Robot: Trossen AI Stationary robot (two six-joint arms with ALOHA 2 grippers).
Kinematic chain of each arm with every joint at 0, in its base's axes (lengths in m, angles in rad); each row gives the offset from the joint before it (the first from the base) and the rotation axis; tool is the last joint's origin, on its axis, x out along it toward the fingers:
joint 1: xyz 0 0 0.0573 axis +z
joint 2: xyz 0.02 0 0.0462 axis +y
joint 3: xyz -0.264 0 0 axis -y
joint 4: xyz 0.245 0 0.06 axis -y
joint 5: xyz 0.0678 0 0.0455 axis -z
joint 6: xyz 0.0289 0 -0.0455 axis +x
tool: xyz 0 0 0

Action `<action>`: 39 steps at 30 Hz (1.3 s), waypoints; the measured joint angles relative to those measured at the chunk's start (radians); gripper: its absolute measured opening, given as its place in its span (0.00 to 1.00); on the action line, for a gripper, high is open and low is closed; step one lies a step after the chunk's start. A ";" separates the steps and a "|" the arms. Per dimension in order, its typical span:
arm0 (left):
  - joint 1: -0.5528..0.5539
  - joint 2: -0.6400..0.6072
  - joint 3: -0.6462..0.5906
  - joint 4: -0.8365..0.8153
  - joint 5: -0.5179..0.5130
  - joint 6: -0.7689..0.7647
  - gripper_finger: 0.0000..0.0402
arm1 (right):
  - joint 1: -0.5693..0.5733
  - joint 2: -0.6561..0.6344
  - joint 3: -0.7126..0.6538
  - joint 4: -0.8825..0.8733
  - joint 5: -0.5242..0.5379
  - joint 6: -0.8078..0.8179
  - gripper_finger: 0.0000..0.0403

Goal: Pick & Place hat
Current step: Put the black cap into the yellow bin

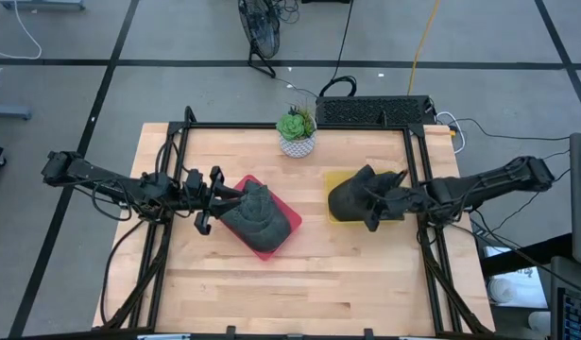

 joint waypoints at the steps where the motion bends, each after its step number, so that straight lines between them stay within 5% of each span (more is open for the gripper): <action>1: 0.000 0.000 0.000 -0.001 0.000 0.001 0.27 | -0.005 -0.017 0.001 -0.031 0.000 -0.003 0.21; 8: 0.001 0.000 0.000 -0.008 -0.010 0.033 0.27 | 0.003 -0.056 0.088 -0.476 -0.008 0.034 0.21; 15: 0.001 0.000 0.000 -0.047 -0.083 0.041 0.27 | 0.049 -0.031 0.096 -0.627 -0.047 0.085 0.21; 30: 0.001 0.000 0.000 -0.061 -0.089 0.019 0.27 | 0.054 0.161 -0.012 -0.463 -0.075 0.149 0.21; 39: 0.001 0.000 0.000 -0.061 -0.088 0.015 0.27 | 0.055 0.175 -0.049 -0.427 -0.002 0.165 0.21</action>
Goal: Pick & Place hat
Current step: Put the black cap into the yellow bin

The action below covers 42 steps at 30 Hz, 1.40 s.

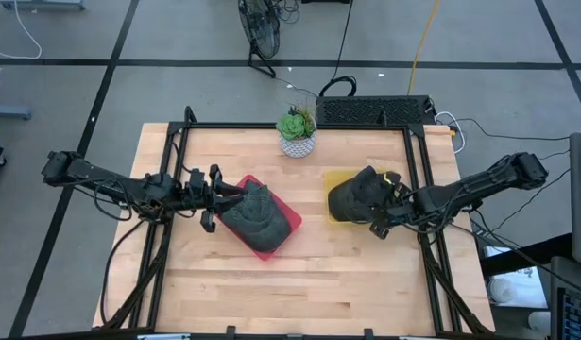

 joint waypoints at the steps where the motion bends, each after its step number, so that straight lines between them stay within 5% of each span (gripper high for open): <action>1: 0.000 0.000 0.000 0.000 0.000 0.000 0.27 | 0.000 -0.008 0.004 -0.014 -0.001 0.007 0.21; 12: 0.000 0.000 0.000 0.000 0.000 0.001 0.27 | 0.001 -0.118 0.174 -0.146 -0.001 -0.023 0.21; 19: 0.000 0.000 0.000 0.001 0.001 0.000 0.27 | 0.079 -0.063 0.212 -0.145 -0.050 -0.064 0.21; 27: 0.000 0.000 0.000 0.000 0.001 -0.002 0.27 | 0.105 0.015 0.200 -0.236 -0.047 0.029 0.21; 37: 0.000 0.000 0.000 -0.001 0.001 -0.016 0.27 | 0.105 0.037 0.043 -0.092 -0.057 0.089 0.21; 42: 0.000 0.000 0.000 -0.001 0.001 -0.015 0.27 | 0.105 0.029 0.071 -0.091 -0.059 0.052 0.21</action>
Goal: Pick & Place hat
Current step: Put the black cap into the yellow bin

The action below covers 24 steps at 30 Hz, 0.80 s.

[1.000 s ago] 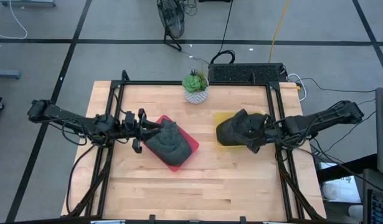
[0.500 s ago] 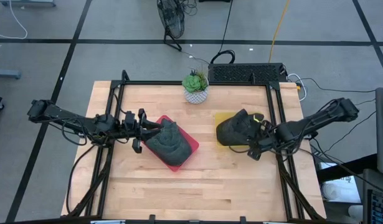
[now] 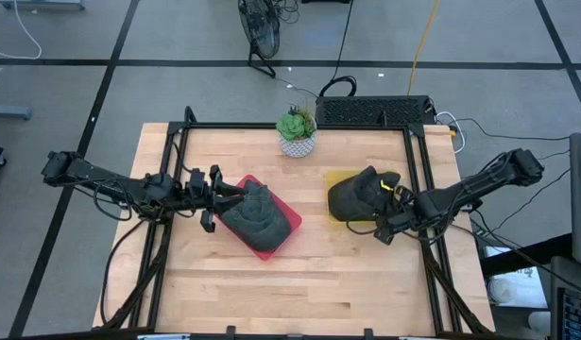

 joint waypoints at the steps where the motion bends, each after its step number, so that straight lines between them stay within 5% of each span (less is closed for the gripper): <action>1: 0.000 0.000 0.000 0.000 0.000 0.000 0.27 | 0.000 -0.007 0.019 0.005 0.004 -0.019 0.21; 6: 0.000 0.000 0.000 0.000 0.000 0.001 0.27 | 0.000 -0.046 0.114 0.009 0.034 -0.118 0.21; 12: 0.000 0.000 0.000 -0.002 0.000 0.000 0.27 | -0.010 -0.077 0.143 0.004 0.190 -0.169 0.21; 24: -0.001 0.000 0.000 -0.003 0.000 0.000 0.27 | -0.008 -0.057 -0.025 0.071 0.106 -0.031 0.21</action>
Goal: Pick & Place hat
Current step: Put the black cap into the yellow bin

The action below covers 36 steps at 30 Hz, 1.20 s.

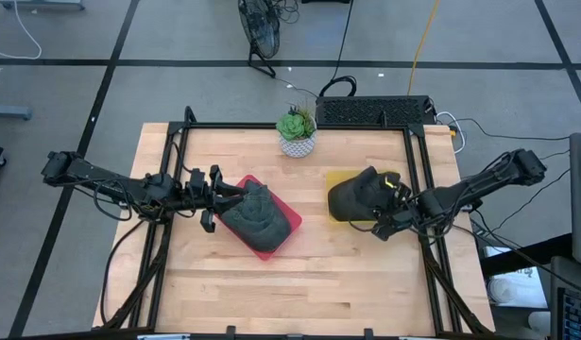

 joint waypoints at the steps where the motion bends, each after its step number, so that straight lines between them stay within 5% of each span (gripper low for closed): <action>1: 0.000 0.000 0.000 0.000 0.000 0.000 0.27 | 0.002 0.000 -0.012 0.009 0.001 0.001 0.21; 13: 0.000 0.000 0.000 0.000 0.000 0.000 0.27 | 0.002 -0.005 -0.192 0.258 -0.013 0.028 0.21; 26: 0.000 0.000 0.000 -0.002 0.000 0.002 0.27 | -0.001 -0.118 -0.005 0.130 -0.027 -0.120 0.21; 36: 0.002 0.000 0.000 -0.003 0.000 0.007 0.27 | -0.117 -0.165 0.021 0.132 0.384 -0.359 0.21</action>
